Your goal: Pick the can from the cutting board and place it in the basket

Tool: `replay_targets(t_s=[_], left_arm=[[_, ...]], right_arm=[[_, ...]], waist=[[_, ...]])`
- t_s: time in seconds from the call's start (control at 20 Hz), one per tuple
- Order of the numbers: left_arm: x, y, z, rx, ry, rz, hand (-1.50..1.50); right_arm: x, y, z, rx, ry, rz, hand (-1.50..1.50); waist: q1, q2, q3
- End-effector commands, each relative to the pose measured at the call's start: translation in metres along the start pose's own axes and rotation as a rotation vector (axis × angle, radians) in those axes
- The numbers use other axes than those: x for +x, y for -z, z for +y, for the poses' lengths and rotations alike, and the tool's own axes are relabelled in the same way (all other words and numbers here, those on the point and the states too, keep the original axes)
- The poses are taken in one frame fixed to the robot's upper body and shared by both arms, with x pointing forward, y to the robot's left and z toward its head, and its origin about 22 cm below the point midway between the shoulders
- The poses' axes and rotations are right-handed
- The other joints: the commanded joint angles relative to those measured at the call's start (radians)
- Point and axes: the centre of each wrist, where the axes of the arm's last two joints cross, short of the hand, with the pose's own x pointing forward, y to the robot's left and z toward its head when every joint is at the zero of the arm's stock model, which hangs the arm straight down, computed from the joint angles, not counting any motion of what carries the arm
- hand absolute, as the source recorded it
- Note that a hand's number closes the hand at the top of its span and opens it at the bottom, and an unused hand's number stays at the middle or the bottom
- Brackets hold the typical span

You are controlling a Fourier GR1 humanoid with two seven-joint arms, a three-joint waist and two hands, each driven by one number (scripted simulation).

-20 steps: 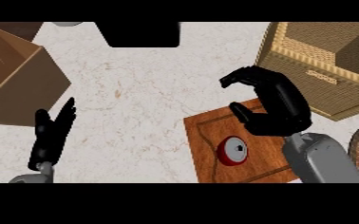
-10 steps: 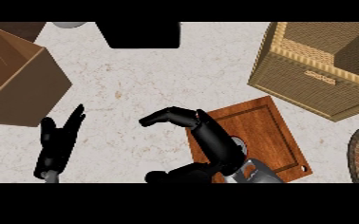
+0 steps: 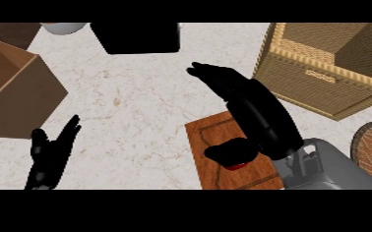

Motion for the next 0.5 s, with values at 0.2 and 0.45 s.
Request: replay_targets(t_s=[0.2,0.45], left_arm=[[-0.035,-0.011,-0.007,-0.031,-0.033,0.098,0.0],[-0.026,-0.011,-0.015,-0.038,-0.023,0.088,0.0]], right_arm=[[0.043,-0.02,-0.088,0.176,-0.328,0.134,-1.5],[0.05,-0.021,-0.124,0.381,-0.378,0.221,-1.5]], waist=[[0.002,0.014,-0.009],[0.006,0.017,-0.009]])
